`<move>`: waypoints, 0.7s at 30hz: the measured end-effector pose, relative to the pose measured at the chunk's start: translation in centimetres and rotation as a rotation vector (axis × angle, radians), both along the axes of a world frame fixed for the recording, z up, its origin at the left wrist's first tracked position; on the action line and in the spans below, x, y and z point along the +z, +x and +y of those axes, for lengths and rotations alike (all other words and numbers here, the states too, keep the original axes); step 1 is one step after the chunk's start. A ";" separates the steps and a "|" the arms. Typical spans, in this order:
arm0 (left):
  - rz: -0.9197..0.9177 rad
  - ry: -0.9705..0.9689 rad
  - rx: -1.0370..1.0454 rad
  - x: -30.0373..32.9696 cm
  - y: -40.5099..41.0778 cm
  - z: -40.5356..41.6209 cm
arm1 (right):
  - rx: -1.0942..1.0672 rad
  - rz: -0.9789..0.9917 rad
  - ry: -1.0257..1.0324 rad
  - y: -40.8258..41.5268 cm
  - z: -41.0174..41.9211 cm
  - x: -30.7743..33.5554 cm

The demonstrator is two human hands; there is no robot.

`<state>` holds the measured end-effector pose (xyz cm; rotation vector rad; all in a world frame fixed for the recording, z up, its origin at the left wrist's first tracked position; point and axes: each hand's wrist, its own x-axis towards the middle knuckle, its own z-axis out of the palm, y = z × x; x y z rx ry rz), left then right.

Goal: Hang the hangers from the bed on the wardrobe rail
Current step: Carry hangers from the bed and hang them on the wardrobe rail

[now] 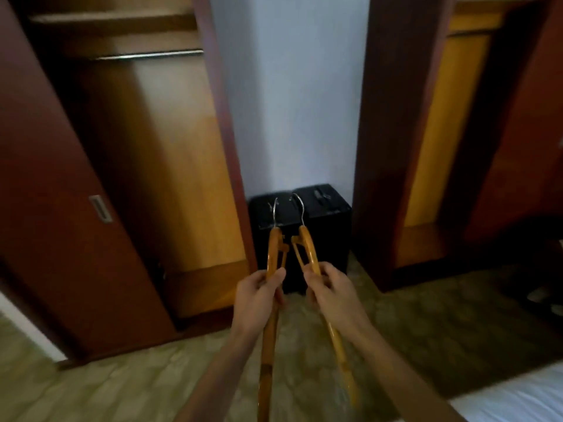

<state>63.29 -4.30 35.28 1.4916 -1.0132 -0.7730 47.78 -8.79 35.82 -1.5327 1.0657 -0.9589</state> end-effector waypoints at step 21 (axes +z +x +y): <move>0.060 -0.043 0.131 10.3 39.8 -25.5 | 0.150 0.040 -0.111 40.2 -28.0 10.1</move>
